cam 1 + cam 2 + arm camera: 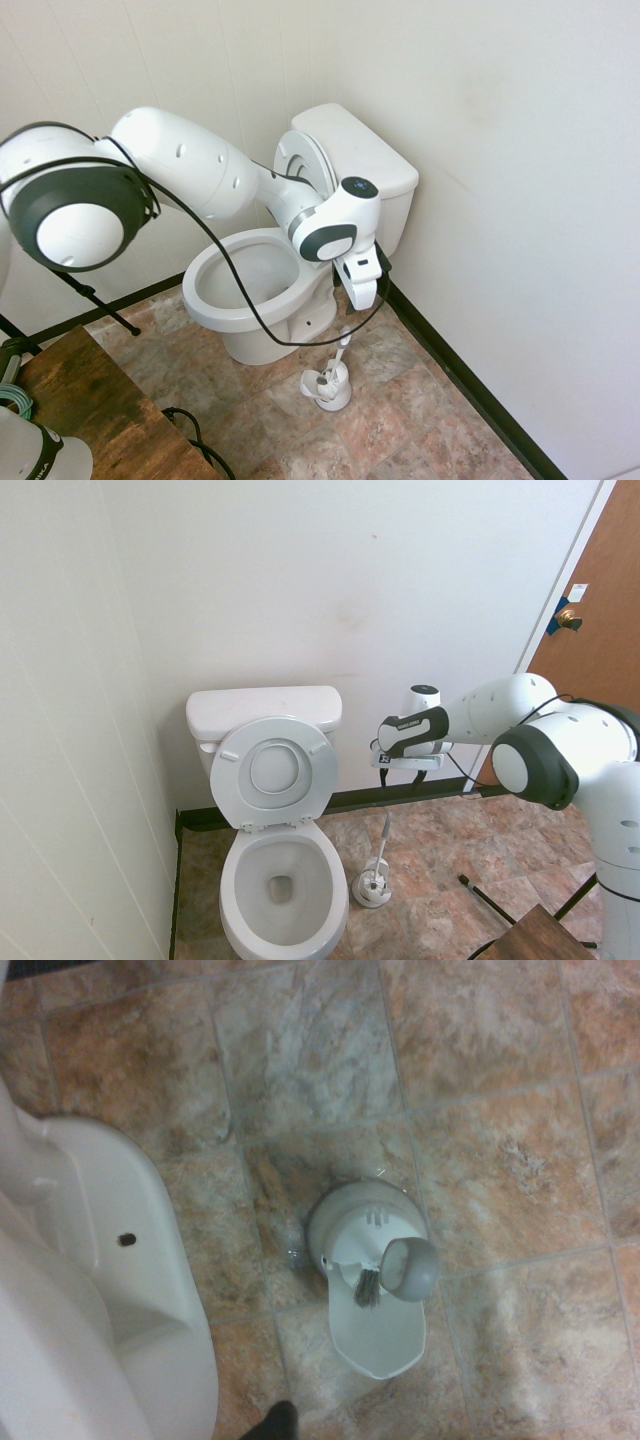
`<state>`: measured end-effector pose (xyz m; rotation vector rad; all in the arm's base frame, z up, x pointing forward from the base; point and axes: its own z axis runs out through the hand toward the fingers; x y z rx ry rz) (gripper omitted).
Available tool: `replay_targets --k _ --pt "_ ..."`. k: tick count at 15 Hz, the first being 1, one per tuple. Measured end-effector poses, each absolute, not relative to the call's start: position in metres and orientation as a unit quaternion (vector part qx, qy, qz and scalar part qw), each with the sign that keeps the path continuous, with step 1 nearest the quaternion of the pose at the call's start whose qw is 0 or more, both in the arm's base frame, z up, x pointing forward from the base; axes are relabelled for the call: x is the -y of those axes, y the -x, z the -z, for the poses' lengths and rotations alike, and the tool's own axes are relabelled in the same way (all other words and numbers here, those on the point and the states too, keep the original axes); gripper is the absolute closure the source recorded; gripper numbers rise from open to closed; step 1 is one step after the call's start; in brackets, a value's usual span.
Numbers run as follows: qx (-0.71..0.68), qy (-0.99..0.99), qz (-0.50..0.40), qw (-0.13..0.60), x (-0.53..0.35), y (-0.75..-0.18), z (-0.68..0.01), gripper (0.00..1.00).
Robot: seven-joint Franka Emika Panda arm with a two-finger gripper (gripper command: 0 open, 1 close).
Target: Clean the toilet
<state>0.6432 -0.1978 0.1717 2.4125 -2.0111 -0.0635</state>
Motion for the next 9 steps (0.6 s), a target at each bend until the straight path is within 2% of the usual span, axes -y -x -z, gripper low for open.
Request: replay_targets --k 9 --pt "0.671 -0.74 0.051 -0.002 0.212 -0.658 -0.097 0.0"
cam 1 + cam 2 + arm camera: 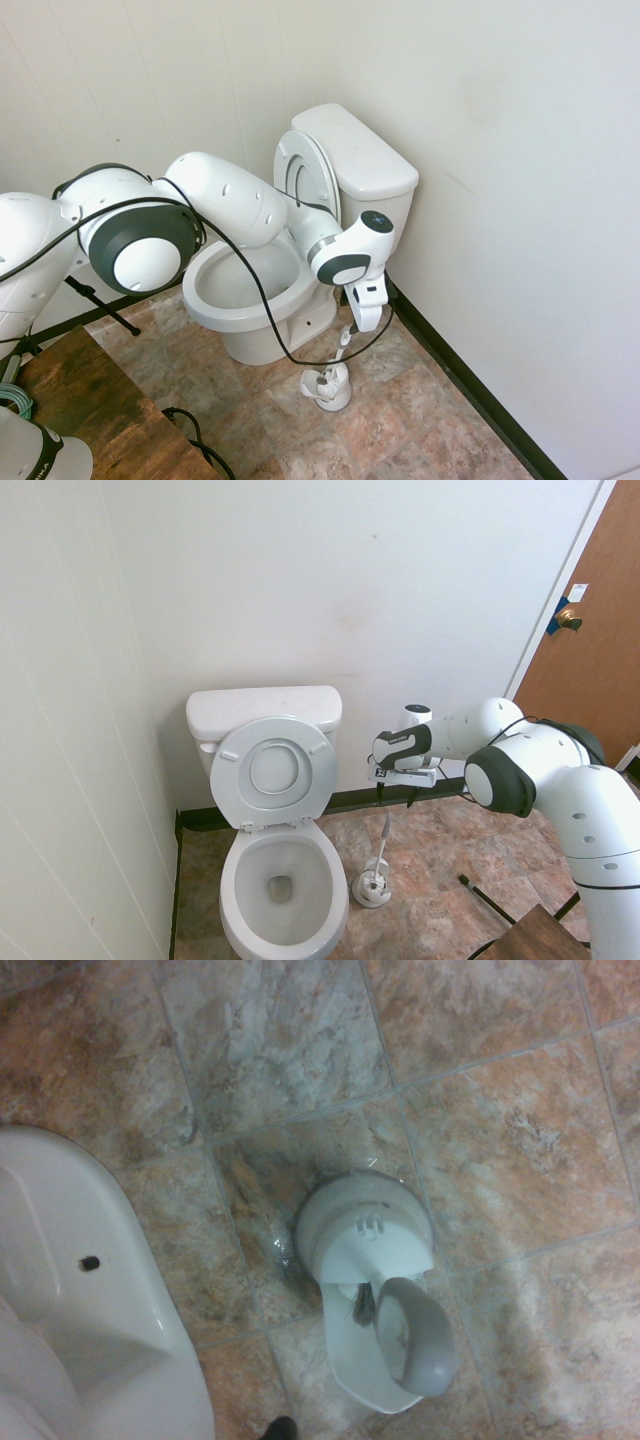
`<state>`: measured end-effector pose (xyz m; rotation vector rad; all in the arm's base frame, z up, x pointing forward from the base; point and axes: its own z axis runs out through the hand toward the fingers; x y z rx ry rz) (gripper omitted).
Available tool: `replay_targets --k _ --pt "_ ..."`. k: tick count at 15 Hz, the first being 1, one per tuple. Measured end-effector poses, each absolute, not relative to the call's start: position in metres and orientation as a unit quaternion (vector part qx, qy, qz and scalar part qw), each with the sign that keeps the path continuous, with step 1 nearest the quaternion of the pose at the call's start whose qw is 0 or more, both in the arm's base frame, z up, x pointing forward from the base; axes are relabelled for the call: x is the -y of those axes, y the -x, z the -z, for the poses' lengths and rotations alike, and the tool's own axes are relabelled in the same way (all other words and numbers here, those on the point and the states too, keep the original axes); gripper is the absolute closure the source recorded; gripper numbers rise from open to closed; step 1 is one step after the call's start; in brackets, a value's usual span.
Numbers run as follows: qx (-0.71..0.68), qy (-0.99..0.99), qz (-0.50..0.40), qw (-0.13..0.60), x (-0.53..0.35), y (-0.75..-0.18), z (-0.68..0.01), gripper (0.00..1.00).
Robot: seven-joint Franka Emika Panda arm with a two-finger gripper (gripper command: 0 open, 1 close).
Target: Clean the toilet
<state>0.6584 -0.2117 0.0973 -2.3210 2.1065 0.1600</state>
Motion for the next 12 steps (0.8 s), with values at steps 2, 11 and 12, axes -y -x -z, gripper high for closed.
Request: replay_targets --k 2,11,12 --pt "-0.682 0.73 -0.054 0.005 0.211 -0.661 -0.084 0.0" --pt "-0.713 0.699 -0.057 -0.011 0.21 -0.669 -0.022 0.0" --pt "-0.713 0.699 -0.058 -0.013 0.21 -0.667 -0.018 0.0"
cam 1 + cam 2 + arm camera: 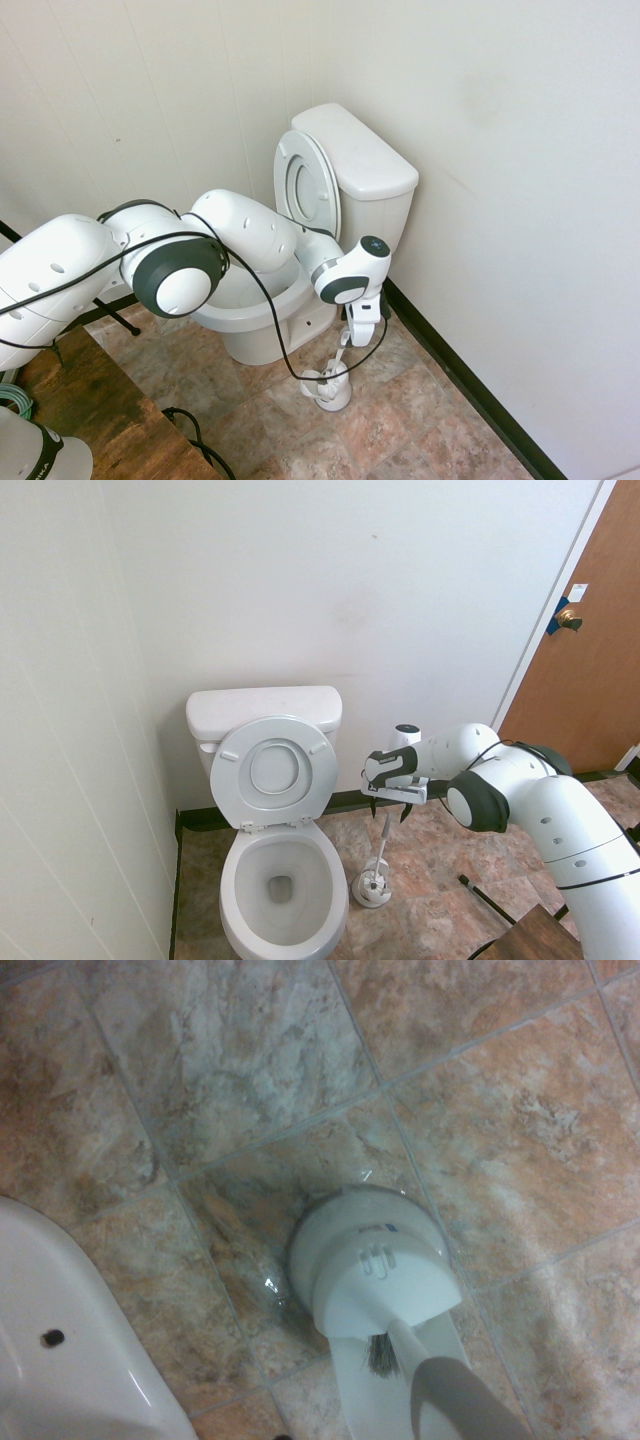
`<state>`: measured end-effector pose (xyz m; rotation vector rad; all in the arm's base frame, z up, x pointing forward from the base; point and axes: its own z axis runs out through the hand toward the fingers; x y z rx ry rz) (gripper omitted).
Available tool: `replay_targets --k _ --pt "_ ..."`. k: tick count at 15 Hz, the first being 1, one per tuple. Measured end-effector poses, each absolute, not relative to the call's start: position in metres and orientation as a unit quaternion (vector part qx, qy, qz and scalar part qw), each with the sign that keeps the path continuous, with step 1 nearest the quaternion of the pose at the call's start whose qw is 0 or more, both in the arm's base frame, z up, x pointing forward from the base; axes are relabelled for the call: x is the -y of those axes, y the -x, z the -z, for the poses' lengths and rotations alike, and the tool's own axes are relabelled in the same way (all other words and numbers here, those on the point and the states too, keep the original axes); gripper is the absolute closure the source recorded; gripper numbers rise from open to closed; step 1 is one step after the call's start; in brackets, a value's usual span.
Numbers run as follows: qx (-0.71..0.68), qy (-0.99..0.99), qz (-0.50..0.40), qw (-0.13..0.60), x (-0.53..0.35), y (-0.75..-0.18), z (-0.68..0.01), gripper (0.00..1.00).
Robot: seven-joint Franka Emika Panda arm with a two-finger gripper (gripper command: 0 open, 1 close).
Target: Clean the toilet
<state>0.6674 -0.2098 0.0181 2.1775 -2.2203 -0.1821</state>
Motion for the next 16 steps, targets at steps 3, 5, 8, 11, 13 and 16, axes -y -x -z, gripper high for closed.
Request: replay_targets --k 3,5,8,11,13,16 --pt "0.713 -0.698 0.063 0.017 0.21 -0.663 -0.009 0.0" --pt "0.713 -0.698 0.068 0.021 0.209 -0.659 -0.001 0.0" --pt "0.713 -0.698 0.068 0.023 0.204 -0.661 0.005 1.0" --pt "0.714 -0.697 0.065 0.021 0.203 -0.665 0.006 1.0" --pt "0.715 -0.696 0.062 0.02 0.203 -0.667 0.007 1.0" --pt "0.716 -0.696 0.056 0.017 0.203 -0.673 0.003 1.0"
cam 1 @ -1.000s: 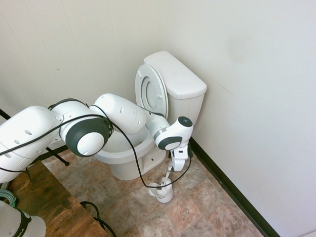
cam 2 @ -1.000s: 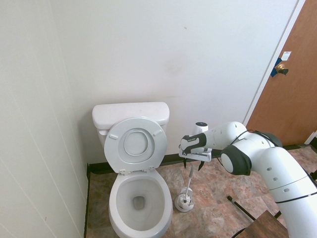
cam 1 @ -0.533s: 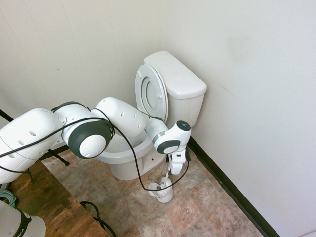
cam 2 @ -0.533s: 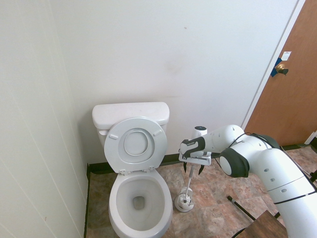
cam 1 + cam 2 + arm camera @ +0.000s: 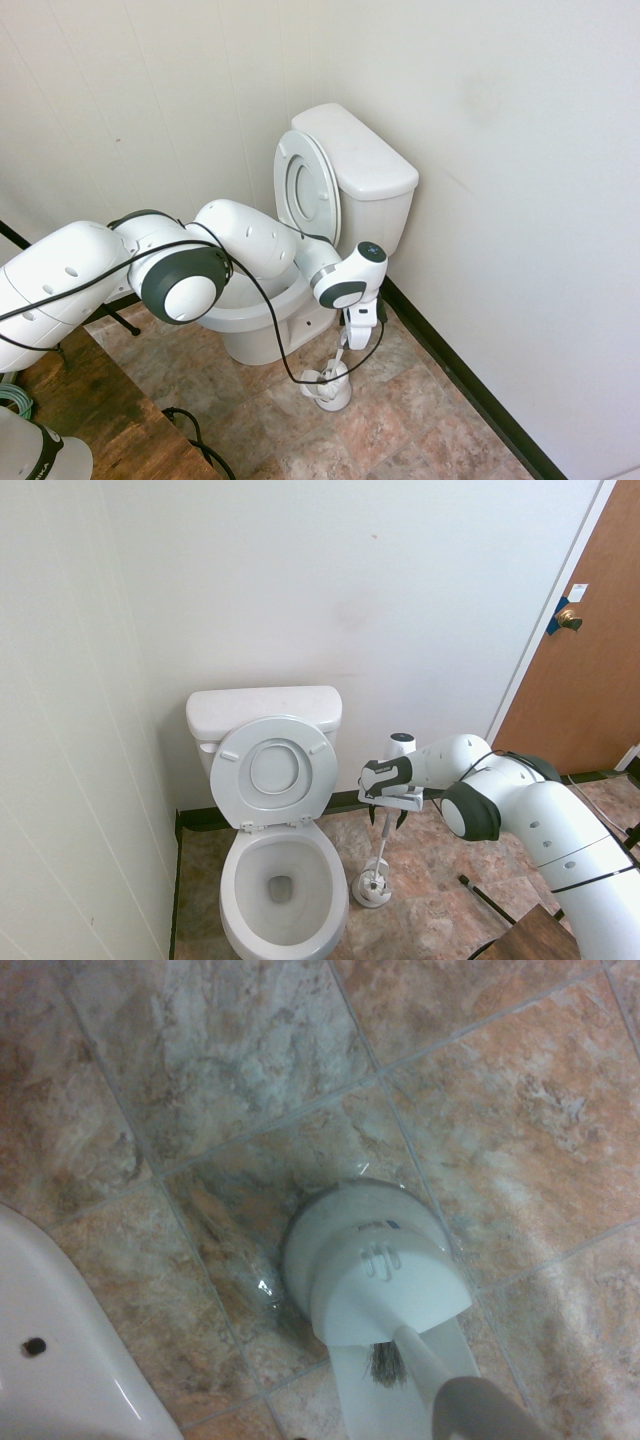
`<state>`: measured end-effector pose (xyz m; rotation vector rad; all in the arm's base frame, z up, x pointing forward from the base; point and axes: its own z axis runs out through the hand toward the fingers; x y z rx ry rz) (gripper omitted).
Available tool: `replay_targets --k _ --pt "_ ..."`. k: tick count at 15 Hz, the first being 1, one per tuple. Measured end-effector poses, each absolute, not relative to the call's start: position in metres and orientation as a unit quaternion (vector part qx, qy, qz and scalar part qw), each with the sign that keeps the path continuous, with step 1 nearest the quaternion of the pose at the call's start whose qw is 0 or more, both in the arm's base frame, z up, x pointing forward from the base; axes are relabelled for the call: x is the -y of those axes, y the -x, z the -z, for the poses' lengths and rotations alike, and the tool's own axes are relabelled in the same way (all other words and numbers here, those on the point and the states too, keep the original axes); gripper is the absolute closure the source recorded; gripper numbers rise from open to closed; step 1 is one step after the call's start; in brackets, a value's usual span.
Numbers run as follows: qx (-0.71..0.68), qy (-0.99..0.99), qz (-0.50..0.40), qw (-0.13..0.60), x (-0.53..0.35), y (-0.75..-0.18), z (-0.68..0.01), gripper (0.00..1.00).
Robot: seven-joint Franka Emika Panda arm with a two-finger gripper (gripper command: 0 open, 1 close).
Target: Clean the toilet
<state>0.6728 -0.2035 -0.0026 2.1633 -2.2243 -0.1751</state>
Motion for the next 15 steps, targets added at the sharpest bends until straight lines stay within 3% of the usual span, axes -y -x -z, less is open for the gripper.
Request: replay_targets --k 15 --pt "0.719 -0.693 0.062 0.017 0.213 -0.672 0.015 1.0"
